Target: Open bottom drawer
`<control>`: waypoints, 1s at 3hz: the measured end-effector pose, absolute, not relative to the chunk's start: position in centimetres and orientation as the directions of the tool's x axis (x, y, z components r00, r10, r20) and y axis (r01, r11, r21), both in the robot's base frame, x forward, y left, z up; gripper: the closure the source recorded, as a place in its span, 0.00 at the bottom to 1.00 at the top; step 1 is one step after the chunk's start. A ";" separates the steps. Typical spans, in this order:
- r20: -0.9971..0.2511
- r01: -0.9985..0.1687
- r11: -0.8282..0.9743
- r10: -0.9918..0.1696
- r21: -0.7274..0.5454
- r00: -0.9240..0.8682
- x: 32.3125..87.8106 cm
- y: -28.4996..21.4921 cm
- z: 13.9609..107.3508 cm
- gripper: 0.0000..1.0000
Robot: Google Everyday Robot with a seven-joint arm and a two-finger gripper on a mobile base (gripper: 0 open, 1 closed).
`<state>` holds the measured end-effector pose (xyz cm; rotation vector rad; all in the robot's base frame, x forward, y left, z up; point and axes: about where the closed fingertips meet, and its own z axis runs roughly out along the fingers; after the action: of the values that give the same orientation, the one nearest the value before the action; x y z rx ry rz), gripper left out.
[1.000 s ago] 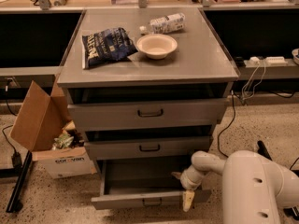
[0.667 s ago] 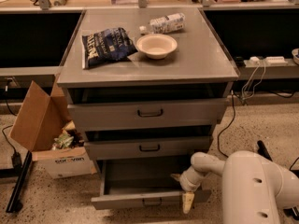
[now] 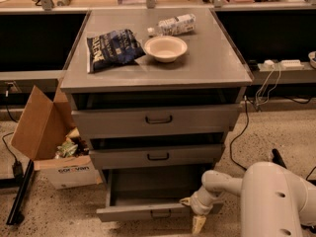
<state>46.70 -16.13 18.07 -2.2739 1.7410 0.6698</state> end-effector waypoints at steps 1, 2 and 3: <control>-0.474 -0.944 -0.303 -0.856 0.132 0.209 44.4 -16.0 18.0 0.41; -0.476 -0.941 -0.309 -0.854 0.139 0.210 43.8 -16.0 18.1 0.65; -0.476 -0.941 -0.309 -0.854 0.139 0.210 43.9 -16.0 18.2 0.79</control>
Offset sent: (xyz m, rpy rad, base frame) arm -0.0490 -0.0001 0.0024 0.0046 0.0449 0.0393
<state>43.87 -15.95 18.22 -2.2964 1.7262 0.7141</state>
